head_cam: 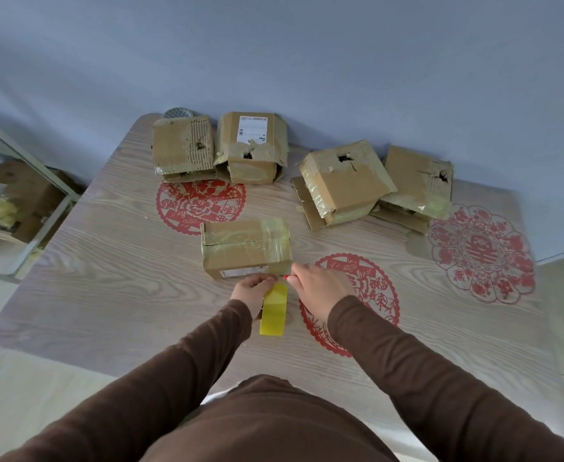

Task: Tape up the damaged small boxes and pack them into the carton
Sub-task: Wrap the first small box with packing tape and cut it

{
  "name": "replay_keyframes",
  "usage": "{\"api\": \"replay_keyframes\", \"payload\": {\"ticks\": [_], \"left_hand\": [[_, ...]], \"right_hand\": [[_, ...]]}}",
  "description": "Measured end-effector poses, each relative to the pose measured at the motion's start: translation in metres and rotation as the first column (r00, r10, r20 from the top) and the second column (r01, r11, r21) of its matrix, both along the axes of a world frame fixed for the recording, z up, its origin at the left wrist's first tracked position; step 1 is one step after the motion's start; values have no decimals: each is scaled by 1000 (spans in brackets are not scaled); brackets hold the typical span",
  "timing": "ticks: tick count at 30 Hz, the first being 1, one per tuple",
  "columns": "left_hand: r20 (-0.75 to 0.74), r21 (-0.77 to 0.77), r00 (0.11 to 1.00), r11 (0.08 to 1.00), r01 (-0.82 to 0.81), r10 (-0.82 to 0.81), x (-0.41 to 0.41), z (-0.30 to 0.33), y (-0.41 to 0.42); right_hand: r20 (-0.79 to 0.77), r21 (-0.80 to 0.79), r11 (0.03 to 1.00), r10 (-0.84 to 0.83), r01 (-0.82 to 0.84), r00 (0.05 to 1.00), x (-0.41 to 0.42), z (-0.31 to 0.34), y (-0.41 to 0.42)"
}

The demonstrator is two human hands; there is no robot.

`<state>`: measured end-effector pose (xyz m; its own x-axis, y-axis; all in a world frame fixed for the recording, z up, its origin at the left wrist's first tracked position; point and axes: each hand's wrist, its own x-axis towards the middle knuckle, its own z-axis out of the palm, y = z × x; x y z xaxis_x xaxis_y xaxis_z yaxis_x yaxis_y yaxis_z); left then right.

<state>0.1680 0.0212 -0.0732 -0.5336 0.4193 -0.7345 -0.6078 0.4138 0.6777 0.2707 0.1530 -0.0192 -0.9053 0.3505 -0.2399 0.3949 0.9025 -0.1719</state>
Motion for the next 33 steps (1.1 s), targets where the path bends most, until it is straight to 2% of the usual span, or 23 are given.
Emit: {"api": "replay_keyframes", "payload": {"ticks": [3, 11, 14, 17, 20, 22, 24, 26, 29, 31, 33], "left_hand": [[-36, -23, 999, 1000, 18, -19, 0, -1, 0], [-97, -50, 994, 998, 41, -46, -3, 1, 0], [-139, -84, 988, 995, 55, -66, -5, -1, -2], [-169, -122, 981, 989, 78, -98, -8, 1, -1], [-211, -131, 971, 988, 85, -111, -9, 3, 2], [-258, -161, 956, 982, 103, -142, -10, 5, 3], [-315, -214, 928, 967, 137, -201, -14, 6, 1], [-369, -285, 873, 933, 219, -318, -20, 8, -1], [-411, -430, 732, 824, 369, -543, -25, 17, -8], [-431, -399, 717, 828, 393, -548, -26, 19, -19], [-438, -240, 793, 906, 349, -422, -25, 22, -30]], "right_hand": [[14, 45, 999, -28, 27, 1000, -9, -1, -1], [89, 42, 994, -108, 104, 990, -18, -13, 5], [162, 49, 978, -210, 205, 964, -8, -22, 23], [96, -52, 965, -251, 257, 963, 0, -20, 29], [-101, -201, 932, -327, 302, 940, 1, -9, 16], [-200, -314, 917, -315, 244, 928, -4, -6, 7], [-210, -330, 931, -235, 157, 949, -13, -11, 0], [-235, -314, 936, -238, 158, 942, -20, -15, -3], [-239, -356, 915, -285, 190, 928, -26, -18, -1], [-234, -424, 884, -317, 197, 919, -25, -17, 0], [-255, -531, 814, -417, 235, 872, -21, -18, -4]]}}
